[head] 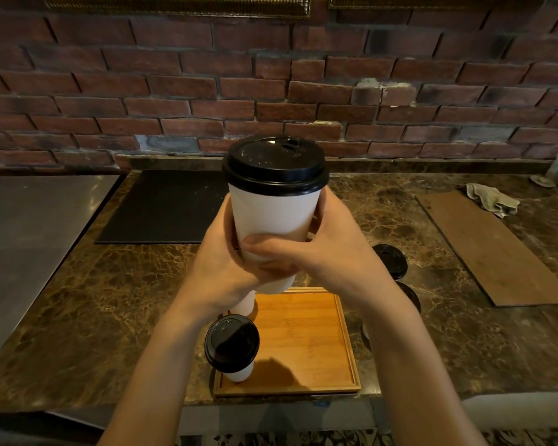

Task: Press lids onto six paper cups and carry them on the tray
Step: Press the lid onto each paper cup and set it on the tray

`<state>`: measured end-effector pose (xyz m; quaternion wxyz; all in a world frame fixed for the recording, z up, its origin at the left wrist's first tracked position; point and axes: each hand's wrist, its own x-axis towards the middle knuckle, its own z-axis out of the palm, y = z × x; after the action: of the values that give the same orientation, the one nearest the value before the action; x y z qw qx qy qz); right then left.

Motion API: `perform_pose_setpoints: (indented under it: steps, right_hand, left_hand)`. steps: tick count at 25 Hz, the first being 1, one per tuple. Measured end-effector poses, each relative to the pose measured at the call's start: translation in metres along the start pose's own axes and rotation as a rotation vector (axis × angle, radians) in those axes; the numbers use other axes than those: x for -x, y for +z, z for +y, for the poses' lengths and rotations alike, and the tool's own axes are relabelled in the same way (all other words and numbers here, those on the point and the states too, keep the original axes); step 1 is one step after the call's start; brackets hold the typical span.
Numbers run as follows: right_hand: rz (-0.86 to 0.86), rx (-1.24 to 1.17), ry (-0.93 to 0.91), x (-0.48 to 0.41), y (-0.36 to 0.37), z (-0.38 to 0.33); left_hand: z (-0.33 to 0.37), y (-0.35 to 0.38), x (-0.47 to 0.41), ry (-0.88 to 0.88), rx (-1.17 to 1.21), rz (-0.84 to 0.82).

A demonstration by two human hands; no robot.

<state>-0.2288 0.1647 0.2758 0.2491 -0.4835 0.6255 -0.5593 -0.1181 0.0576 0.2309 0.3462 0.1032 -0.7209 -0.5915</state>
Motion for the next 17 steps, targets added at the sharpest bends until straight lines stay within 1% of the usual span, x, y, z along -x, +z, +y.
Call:
perform_pose_setpoints:
  steps: [3, 6, 8, 15, 17]
  right_hand:
    - [0.087, 0.042, 0.002, -0.001, 0.008, 0.002]
    - [0.203, 0.124, -0.007, 0.0, 0.019, 0.005]
    - [0.247, 0.176, -0.02, 0.0, 0.023, 0.005]
    - [0.219, 0.146, -0.055, -0.004, 0.013, 0.004]
    - [0.201, 0.137, -0.073, -0.005, 0.009, 0.002]
  left_hand:
    - [-0.002, 0.007, 0.0, 0.007, 0.027, 0.075]
    - [-0.002, 0.015, 0.001, 0.013, -0.015, 0.154]
    - [-0.002, 0.018, 0.002, 0.008, -0.002, 0.186]
    - [0.001, 0.013, -0.004, 0.002, -0.048, 0.153]
    - [0.002, 0.012, -0.008, -0.01, -0.04, 0.12]
